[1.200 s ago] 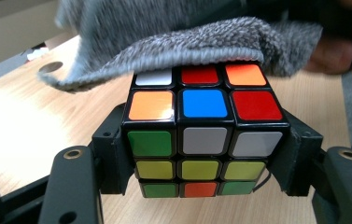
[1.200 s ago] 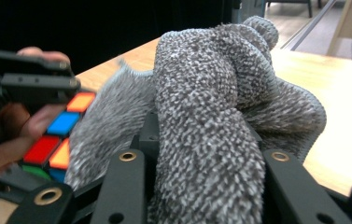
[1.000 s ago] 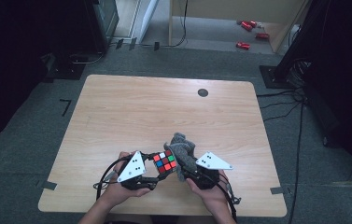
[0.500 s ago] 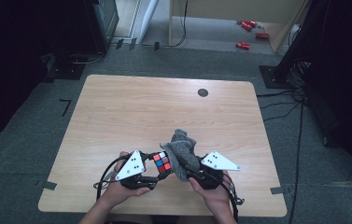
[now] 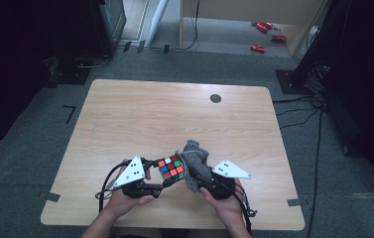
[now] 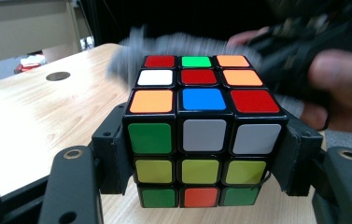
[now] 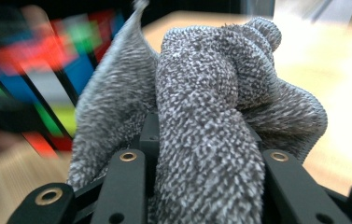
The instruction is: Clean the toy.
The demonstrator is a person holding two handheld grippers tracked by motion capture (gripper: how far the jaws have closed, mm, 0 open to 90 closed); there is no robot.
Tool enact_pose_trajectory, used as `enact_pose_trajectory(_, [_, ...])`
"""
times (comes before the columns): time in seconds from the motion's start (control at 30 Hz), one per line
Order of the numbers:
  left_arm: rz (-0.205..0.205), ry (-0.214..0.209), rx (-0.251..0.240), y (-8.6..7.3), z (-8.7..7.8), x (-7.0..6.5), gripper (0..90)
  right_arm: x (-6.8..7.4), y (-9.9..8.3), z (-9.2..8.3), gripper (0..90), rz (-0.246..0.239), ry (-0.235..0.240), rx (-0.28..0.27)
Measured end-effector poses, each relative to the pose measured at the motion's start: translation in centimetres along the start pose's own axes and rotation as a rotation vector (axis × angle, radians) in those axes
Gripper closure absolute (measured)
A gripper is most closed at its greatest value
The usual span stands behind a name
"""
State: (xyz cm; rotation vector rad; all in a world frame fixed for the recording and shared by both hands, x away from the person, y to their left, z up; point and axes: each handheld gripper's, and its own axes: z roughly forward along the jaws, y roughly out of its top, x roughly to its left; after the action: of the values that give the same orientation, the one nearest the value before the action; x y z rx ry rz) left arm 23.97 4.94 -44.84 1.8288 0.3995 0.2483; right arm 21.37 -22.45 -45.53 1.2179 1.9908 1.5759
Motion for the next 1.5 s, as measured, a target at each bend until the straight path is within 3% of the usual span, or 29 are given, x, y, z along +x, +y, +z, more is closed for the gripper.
enact_pose_trajectory(0.03, [0.002, -0.01, 0.0, 0.0, 0.2, -0.2, 34.7, 0.2, 0.3, -0.5, 65.7, 0.01, 0.024, -0.054])
enact_pose_trajectory(0.1, [0.008, -0.014, 0.003, 0.1, 0.4, -0.5, 34.7, 0.6, 0.4, -0.6, 65.7, -0.005, 0.052, -0.06])
enact_pose_trajectory(0.17, [0.013, 0.0, 0.019, 0.1, 0.5, -0.5, 34.7, 1.0, 0.0, -0.1, 66.0, -0.037, 0.047, -0.035])
enact_pose_trajectory(0.27, [-0.005, 0.004, 0.011, 0.0, 0.3, -0.3, 34.6, 0.5, -0.6, 0.6, 66.3, -0.012, 0.071, 0.025])
enact_pose_trajectory(0.33, [-0.035, 0.011, -0.027, 0.1, 0.0, 0.0, 34.7, 0.4, -1.0, 1.2, 66.2, -0.048, 0.062, 0.098])
enact_pose_trajectory(0.37, [-0.035, 0.011, -0.027, 0.1, 0.0, 0.0, 34.7, 0.4, -1.0, 1.2, 66.2, -0.048, 0.062, 0.098])
enact_pose_trajectory(0.43, [-0.074, 0.036, -0.074, 0.3, -0.4, 0.4, 34.7, 0.6, -1.6, 1.7, 66.1, -0.065, 0.046, 0.14])
enact_pose_trajectory(0.47, [-0.119, 0.082, -0.121, 0.2, -0.9, 0.9, 34.7, 0.8, -1.9, 1.9, 66.0, -0.03, 0.051, 0.119])
enact_pose_trajectory(0.5, [-0.119, 0.082, -0.121, 0.2, -0.9, 0.9, 34.7, 0.8, -1.9, 1.9, 66.0, -0.03, 0.051, 0.119])
enact_pose_trajectory(0.53, [-0.18, 0.101, -0.162, 0.0, -1.5, 1.5, 34.7, 0.8, -1.7, 1.6, 66.1, 0.026, 0.05, 0.048])
enact_pose_trajectory(0.57, [-0.18, 0.101, -0.162, 0.0, -1.5, 1.5, 34.7, 0.8, -1.7, 1.6, 66.1, 0.026, 0.05, 0.048])
enact_pose_trajectory(0.6, [-0.225, 0.091, -0.188, -0.2, -1.6, 1.8, 34.7, 0.9, -1.4, 1.2, 66.1, 0.068, 0.062, -0.009])
enact_pose_trajectory(0.67, [-0.236, 0.08, -0.192, -0.2, -1.6, 1.8, 34.7, 1.3, -1.2, 1.2, 66.0, 0.061, 0.073, -0.035])
enact_pose_trajectory(0.87, [-0.255, 0.032, -0.203, -0.1, -0.6, 0.8, 34.7, 2.6, -1.5, 1.6, 66.2, 0.034, 0.094, -0.022])
enact_pose_trajectory(1.0, [-0.304, 0.009, -0.223, -0.4, -0.2, 0.7, 34.7, 3.4, -1.7, 1.9, 66.8, 0.002, 0.124, -0.009])
enact_pose_trajectory(1.07, [-0.303, 0.005, -0.222, -0.4, -0.1, 0.6, 34.7, 3.9, -1.9, 2.2, 66.8, -0.041, 0.167, 0.016])
enact_pose_trajectory(1.1, [-0.303, 0.005, -0.222, -0.4, -0.1, 0.6, 34.8, 3.9, -1.9, 2.2, 66.8, -0.041, 0.167, 0.016])
enact_pose_trajectory(1.13, [-0.298, 0.007, -0.219, -0.3, 0.0, 0.5, 34.7, 5.0, -2.3, 2.6, 66.7, -0.12, 0.202, 0.052])
enact_pose_trajectory(1.17, [-0.29, 0.012, -0.215, -0.3, -0.1, 0.5, 34.7, 5.5, -2.4, 2.8, 66.6, -0.162, 0.217, 0.073])
enact_pose_trajectory(1.2, [-0.29, 0.012, -0.215, -0.3, -0.1, 0.5, 34.7, 5.5, -2.4, 2.8, 66.6, -0.162, 0.217, 0.073])
enact_pose_trajectory(1.23, [-0.295, 0.019, -0.22, -0.2, -0.4, 0.8, 34.7, 6.1, -2.6, 3.2, 66.1, -0.207, 0.23, 0.116])
enact_pose_trajectory(1.3, [-0.305, 0.023, -0.231, -0.2, -0.8, 1.1, 34.7, 5.5, -2.7, 3.4, 66.0, -0.193, 0.198, 0.139])
enact_pose_trajectory(1.37, [-0.305, 0.023, -0.233, -0.2, -0.9, 1.2, 34.7, 4.2, -2.6, 3.4, 66.0, -0.121, 0.135, 0.137])
enact_pose_trajectory(1.43, [-0.301, 0.01, -0.222, -0.2, -0.6, 1.0, 34.7, 3.0, -2.2, 2.8, 66.0, -0.018, 0.095, 0.081])
enact_pose_trajectory(1.47, [-0.301, 0.01, -0.222, -0.2, -0.6, 1.0, 34.7, 3.0, -2.2, 2.8, 66.0, -0.018, 0.095, 0.081])
enact_pose_trajectory(1.5, [-0.298, 0.008, -0.218, -0.2, -0.4, 0.8, 34.7, 2.7, -1.8, 2.2, 66.1, 0.015, 0.087, 0.022])
